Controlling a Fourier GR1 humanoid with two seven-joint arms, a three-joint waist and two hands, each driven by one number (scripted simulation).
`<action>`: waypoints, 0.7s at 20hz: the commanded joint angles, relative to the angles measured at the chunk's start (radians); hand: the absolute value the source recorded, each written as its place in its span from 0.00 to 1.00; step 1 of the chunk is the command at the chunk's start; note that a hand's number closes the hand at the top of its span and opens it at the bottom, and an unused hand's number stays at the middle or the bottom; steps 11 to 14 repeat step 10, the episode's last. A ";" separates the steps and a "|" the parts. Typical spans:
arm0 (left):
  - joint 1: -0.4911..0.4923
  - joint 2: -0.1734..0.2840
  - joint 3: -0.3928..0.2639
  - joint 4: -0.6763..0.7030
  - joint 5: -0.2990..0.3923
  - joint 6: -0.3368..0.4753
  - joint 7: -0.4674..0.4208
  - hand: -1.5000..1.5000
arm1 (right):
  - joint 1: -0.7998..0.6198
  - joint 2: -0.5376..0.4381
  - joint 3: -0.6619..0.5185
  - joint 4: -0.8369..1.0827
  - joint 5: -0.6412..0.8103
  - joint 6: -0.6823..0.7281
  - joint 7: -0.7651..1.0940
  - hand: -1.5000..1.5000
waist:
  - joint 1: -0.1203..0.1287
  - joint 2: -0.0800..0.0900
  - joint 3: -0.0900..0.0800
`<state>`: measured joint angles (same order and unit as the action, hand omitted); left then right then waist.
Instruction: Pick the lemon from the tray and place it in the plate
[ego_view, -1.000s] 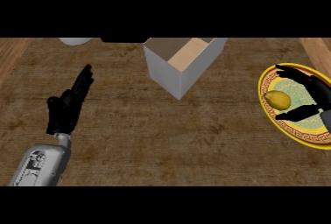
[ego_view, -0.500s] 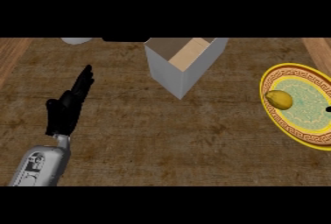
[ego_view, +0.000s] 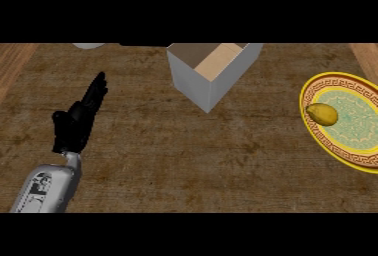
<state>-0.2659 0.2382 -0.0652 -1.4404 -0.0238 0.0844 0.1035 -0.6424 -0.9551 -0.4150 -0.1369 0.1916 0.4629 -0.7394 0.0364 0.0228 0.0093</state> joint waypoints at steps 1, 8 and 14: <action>-0.016 -0.018 0.000 0.016 0.001 0.009 0.004 0.50 | 0.055 -0.042 -0.002 -0.004 -0.001 0.119 -0.104 0.00 | -0.003 0.006 0.003; -0.031 -0.006 0.005 0.022 0.013 -0.019 0.009 0.50 | 0.062 -0.046 -0.019 -0.010 -0.022 0.119 -0.070 0.00 | 0.008 0.010 0.006; -0.034 -0.018 0.005 0.011 0.010 -0.004 0.013 0.50 | 0.065 -0.031 -0.022 -0.016 -0.027 0.101 -0.075 0.00 | 0.012 0.008 0.006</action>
